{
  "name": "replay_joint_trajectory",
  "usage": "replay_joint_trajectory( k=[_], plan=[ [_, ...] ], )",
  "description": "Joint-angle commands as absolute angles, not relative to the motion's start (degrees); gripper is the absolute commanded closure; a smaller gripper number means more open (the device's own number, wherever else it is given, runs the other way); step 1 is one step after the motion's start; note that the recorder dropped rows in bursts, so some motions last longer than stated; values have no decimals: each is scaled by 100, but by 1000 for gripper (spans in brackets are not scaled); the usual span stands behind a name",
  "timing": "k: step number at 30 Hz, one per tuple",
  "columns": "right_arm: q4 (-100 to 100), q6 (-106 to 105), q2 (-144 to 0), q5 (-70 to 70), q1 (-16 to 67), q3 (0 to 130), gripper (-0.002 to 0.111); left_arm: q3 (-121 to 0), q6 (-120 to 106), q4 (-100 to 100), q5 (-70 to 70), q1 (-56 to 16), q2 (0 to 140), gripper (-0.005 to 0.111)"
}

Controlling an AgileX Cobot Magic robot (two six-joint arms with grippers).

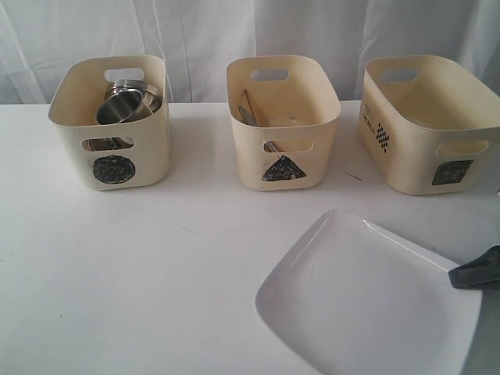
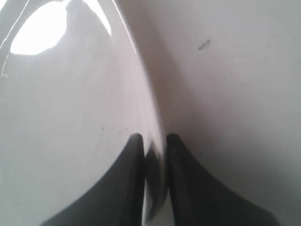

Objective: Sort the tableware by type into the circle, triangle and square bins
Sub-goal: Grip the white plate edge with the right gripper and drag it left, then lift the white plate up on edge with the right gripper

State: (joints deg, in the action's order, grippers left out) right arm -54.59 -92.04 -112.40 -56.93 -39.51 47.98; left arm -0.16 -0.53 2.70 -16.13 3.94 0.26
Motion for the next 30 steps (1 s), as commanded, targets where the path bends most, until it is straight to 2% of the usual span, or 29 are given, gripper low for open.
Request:
replay_joint_trajectory(
  k=[1, 16, 30],
  plan=[
    [-5049, -9217, -10849, -5796, -3880, 4721, 108, 0, 0, 286, -1621, 394, 0, 107],
    [-5718, -8620, -10358, -5744, -2964, 4721, 108, 0, 0, 286, -1621, 394, 0, 107],
    [-6816, -8326, -10358, -6456, -2839, 4721, 108, 0, 0, 286, -1621, 394, 0, 107]
  ],
)
